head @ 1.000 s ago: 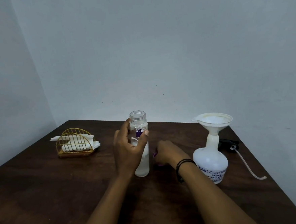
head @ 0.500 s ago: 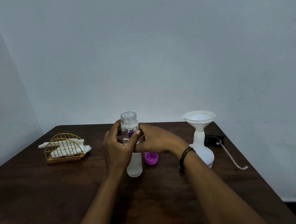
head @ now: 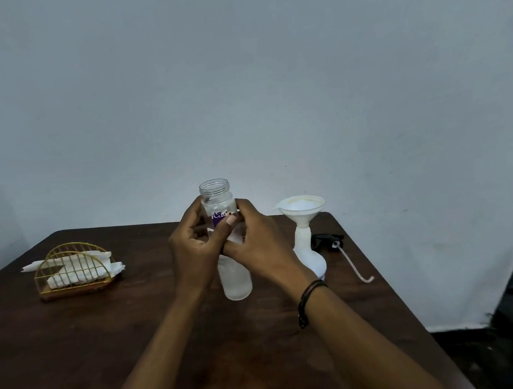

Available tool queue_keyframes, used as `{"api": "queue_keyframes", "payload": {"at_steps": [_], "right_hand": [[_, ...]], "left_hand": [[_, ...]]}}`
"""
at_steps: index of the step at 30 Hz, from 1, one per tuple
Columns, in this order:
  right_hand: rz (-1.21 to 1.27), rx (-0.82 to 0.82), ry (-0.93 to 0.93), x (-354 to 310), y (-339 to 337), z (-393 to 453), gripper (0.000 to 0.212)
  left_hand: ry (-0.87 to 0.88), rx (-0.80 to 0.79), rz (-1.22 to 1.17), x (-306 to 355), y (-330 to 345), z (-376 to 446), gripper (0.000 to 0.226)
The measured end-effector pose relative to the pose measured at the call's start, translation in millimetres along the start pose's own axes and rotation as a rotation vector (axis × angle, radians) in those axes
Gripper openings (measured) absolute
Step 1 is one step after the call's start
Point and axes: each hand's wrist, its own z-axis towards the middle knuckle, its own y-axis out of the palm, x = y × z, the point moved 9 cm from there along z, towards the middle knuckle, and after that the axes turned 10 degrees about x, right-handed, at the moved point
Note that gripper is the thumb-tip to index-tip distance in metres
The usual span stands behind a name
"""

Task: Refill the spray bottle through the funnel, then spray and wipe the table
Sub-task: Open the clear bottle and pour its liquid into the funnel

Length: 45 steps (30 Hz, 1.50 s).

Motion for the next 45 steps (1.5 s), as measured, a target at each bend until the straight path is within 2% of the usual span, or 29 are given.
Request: {"api": "queue_keyframes", "payload": {"at_steps": [5,7,9,13,15,18,21,25,29,34,45], "right_hand": [[0.012,0.142,-0.002,-2.0,-55.9,-8.6,0.048],[-0.003,0.181,0.007,-1.6,-79.5,-12.5,0.05],[-0.027,0.22,0.025,0.1,-105.1,-15.3,0.052],[-0.13,0.298,0.043,2.9,-158.9,-15.1,0.057],[-0.23,0.3,0.043,5.1,-180.8,-11.9,0.055],[-0.384,0.247,0.054,14.4,-197.6,-5.1,0.051],[-0.492,0.172,0.085,30.4,-204.6,-0.3,0.045],[-0.616,0.06,0.119,46.6,-201.8,1.5,0.036],[-0.7,-0.03,0.126,56.8,-191.8,2.9,0.037],[-0.762,-0.096,0.139,65.2,-188.1,7.4,0.038],[-0.907,-0.222,0.156,59.6,-189.7,17.8,0.047]], "left_hand": [[0.029,-0.115,-0.044,25.2,41.3,-4.7,0.033],[0.055,-0.144,-0.031,29.4,53.9,-2.8,0.042],[0.044,-0.121,0.041,24.7,60.8,4.1,0.047],[-0.069,-0.105,0.268,8.3,76.8,22.3,0.019],[-0.149,-0.136,0.392,-2.6,82.8,26.8,0.024],[-0.294,-0.266,0.514,-26.9,89.2,21.7,0.048],[-0.385,-0.356,0.531,-35.4,96.6,13.5,0.063],[-0.466,-0.391,0.524,-38.1,104.3,8.9,0.047],[-0.579,-0.446,0.474,-43.6,107.6,1.0,0.046],[-0.734,-0.488,0.293,-50.6,115.4,-10.6,0.035],[-0.804,-0.48,0.148,-52.4,124.2,-16.1,0.026]]}}
